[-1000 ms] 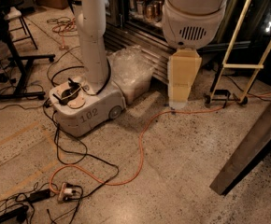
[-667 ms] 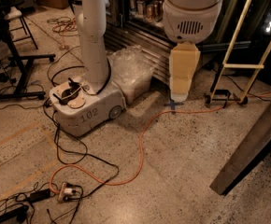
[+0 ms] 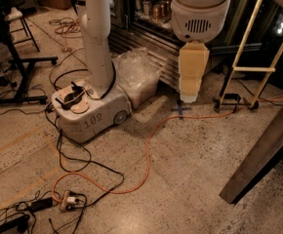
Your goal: Close left fridge door
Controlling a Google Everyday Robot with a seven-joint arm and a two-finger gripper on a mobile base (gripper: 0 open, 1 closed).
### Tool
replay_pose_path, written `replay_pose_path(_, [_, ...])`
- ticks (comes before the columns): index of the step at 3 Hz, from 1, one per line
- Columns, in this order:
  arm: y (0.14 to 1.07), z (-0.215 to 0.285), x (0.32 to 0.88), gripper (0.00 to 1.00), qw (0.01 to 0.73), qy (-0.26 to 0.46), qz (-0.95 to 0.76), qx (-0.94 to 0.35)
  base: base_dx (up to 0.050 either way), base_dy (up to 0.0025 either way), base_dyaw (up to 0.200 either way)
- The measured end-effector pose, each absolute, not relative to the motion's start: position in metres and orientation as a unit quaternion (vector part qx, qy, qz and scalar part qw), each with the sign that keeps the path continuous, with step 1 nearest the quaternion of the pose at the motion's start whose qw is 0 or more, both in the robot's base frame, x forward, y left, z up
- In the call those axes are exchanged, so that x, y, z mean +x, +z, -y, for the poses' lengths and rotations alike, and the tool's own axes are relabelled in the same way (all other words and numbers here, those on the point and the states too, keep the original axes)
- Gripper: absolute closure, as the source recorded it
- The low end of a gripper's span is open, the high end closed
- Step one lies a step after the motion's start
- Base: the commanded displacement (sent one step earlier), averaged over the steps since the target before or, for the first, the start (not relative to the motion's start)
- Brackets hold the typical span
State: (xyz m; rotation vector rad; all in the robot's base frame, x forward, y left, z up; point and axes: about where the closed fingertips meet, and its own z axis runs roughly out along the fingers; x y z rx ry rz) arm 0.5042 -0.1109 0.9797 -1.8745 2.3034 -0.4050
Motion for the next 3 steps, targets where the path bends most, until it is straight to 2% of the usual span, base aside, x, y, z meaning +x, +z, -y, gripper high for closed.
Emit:
replay_pose_path(1, [0.985, 0.106, 0.515, 0.00, 0.095, -0.120, -0.763, -0.629, 0.000, 0.00000, 0.000])
replay_pose_path(2, [0.981, 0.149, 0.539, 0.00, 0.095, -0.086, -0.797, -0.590, 0.000, 0.00000, 0.000])
replay_pose_path(3, [0.979, 0.222, 0.561, 0.00, 0.107, -0.063, -0.839, -0.529, 0.000, 0.00000, 0.000])
